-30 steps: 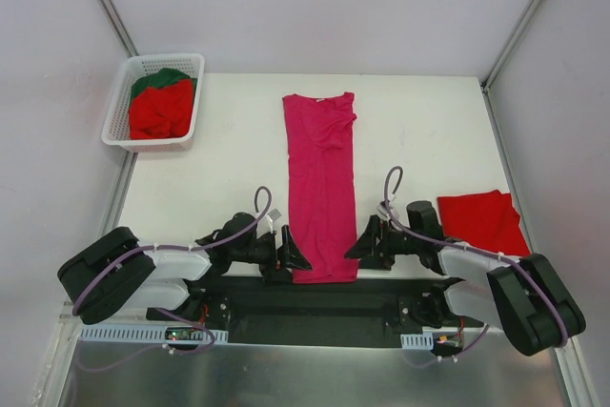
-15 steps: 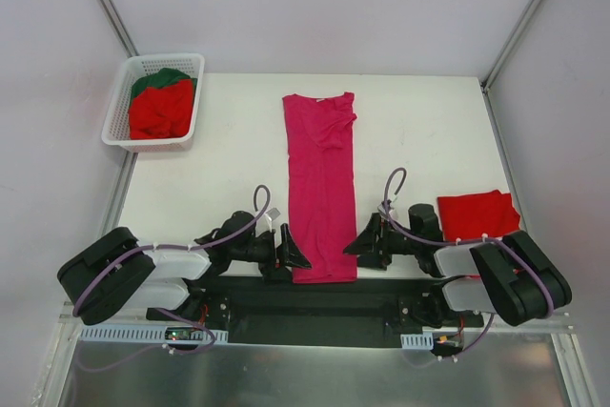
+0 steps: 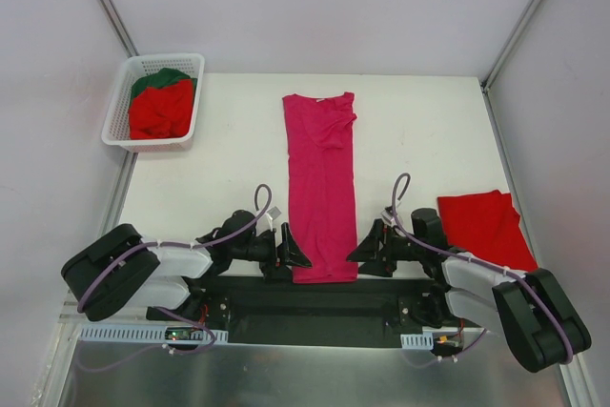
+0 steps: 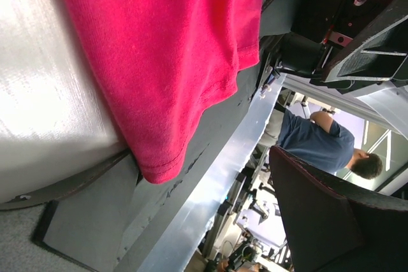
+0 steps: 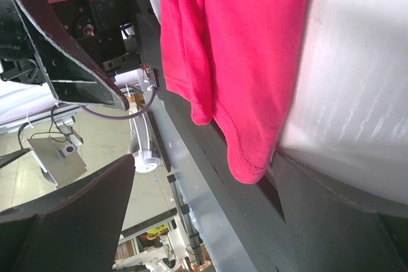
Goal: Fold and stack the t-shirts
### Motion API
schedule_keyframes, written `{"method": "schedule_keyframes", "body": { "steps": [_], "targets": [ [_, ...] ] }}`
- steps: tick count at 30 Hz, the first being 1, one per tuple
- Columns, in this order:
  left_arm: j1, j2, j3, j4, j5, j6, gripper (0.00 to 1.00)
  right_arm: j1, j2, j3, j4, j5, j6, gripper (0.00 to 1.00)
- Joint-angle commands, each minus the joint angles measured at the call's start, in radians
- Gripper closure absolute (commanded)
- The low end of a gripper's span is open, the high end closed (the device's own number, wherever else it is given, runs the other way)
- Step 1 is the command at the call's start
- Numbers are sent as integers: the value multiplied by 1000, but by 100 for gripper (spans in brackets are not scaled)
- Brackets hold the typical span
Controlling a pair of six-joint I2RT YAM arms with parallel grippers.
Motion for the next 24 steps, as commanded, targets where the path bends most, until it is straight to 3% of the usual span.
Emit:
{"method": "schedule_keyframes", "body": {
  "steps": [1, 8, 15, 24],
  "targets": [
    [8, 37, 14, 32, 4, 25, 17, 5, -12, -84, 9, 9, 10, 8],
    [9, 40, 14, 36, 14, 26, 18, 22, 66, -108, 145, 3, 55, 7],
    [8, 38, 25, 16, 18, 38, 21, 94, 94, -80, 142, 44, 73, 10],
    [9, 18, -6, 26, 8, 23, 35, 130, 45, -97, 96, 73, 81, 24]
  ]
}}
